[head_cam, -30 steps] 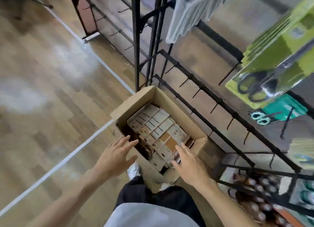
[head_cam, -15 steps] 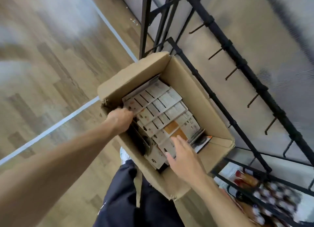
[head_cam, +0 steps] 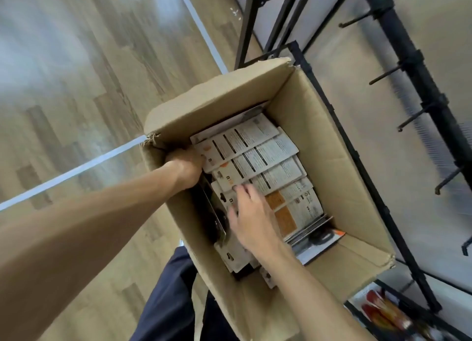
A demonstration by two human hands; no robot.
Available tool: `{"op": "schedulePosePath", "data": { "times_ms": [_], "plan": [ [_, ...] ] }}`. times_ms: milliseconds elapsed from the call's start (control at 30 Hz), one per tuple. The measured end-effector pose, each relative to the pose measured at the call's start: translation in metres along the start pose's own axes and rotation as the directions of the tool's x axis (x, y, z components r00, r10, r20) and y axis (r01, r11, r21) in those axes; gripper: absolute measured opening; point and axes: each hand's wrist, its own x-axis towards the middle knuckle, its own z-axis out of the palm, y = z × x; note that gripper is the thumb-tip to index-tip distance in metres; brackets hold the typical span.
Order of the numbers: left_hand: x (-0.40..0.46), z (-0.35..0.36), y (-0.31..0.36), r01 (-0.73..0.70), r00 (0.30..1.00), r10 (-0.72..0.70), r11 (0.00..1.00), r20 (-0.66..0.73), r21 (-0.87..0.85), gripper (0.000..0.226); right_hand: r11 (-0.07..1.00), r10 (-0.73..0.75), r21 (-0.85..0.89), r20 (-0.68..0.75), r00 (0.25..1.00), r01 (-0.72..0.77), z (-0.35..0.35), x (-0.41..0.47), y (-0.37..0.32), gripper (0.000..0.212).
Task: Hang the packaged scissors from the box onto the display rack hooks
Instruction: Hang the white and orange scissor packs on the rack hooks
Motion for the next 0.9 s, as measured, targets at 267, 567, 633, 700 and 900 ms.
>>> {"op": "schedulePosePath", "data": {
  "times_ms": [267,567,633,700,900],
  "plan": [
    [0.011,-0.006,0.0,-0.046,0.99,0.039,0.998,-0.137,-0.051,0.038,0.979,-0.038,-0.199,0.036,0.999,0.045,0.014,0.052,-0.007,0.038],
    [0.012,-0.007,0.006,-0.038,0.999,0.04,0.995,-0.016,0.096,0.028,0.965,-0.002,-0.262,-0.025,1.0,-0.005,0.02,0.049,-0.007,0.038],
    [0.015,-0.004,0.006,-0.029,0.999,0.032,0.996,-0.027,0.09,0.027,0.939,-0.049,-0.337,0.047,0.998,0.062,0.023,0.048,-0.007,0.034],
    [0.018,0.001,0.007,-0.005,0.999,0.007,0.999,-0.032,0.054,0.03,0.928,-0.065,-0.365,0.056,0.996,0.081,0.028,0.047,-0.007,0.031],
    [0.018,0.016,-0.004,-0.022,1.0,0.022,0.999,-0.001,0.04,0.045,0.943,-0.041,-0.331,-0.006,0.999,0.037,0.034,0.047,-0.001,0.026]
  ]
}}
